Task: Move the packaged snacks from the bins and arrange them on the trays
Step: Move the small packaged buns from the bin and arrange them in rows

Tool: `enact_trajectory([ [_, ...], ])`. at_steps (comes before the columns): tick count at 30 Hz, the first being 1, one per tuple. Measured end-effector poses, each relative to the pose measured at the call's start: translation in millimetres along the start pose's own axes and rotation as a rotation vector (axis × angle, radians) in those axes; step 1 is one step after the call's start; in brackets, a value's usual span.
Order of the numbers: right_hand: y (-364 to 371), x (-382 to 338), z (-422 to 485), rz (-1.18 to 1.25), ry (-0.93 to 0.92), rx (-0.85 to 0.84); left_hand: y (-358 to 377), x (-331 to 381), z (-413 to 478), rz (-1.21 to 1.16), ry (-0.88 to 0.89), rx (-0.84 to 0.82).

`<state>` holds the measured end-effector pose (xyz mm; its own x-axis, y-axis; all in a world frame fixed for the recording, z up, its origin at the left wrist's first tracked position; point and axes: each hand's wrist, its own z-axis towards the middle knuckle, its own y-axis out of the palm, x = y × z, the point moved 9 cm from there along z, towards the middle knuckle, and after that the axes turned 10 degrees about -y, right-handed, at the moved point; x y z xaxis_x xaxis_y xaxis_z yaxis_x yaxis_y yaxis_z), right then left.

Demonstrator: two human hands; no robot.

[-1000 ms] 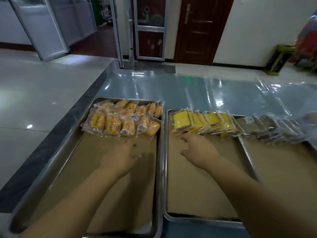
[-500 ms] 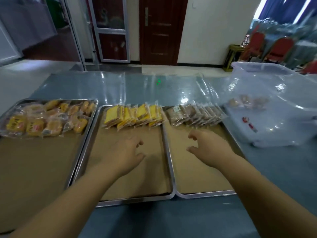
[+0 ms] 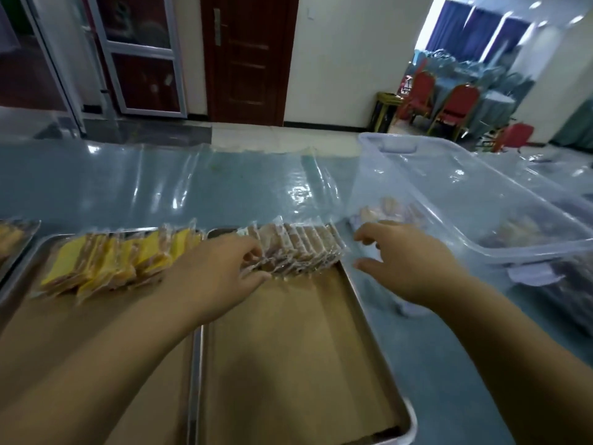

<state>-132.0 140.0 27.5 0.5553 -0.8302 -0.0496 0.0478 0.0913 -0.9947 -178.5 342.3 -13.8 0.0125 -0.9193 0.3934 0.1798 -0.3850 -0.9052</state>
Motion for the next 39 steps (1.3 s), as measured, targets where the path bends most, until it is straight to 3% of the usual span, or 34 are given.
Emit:
enact_trajectory([
  [5, -36.7, 65.9, 9.4, 0.069, -0.030, 0.136, 6.6, 69.7, 46.4, -0.040, 0.046, -0.017],
  [11, -58.9, 172.0, 15.4, 0.153, -0.075, 0.179, 24.9, 157.7, 83.2, -0.056, 0.027, 0.083],
  [16, -57.3, 247.1, 23.0, 0.155, -0.133, 0.116, 45.5, 219.8, 103.8, -0.094, -0.025, 0.156],
  [21, -35.7, 315.2, 47.7, 0.124, -0.084, -0.084, 56.7, 270.8, 132.5, -0.085, -0.015, 0.198],
  [28, 7.7, 374.6, 110.2, -0.038, -0.063, -0.329, 90.7, 316.3, 210.8, 0.091, 0.006, 0.043],
  [39, 94.9, 426.5, 192.9, -0.031, 0.044, -0.318, 206.7, 309.6, 337.4, 0.472, -0.184, -0.425],
])
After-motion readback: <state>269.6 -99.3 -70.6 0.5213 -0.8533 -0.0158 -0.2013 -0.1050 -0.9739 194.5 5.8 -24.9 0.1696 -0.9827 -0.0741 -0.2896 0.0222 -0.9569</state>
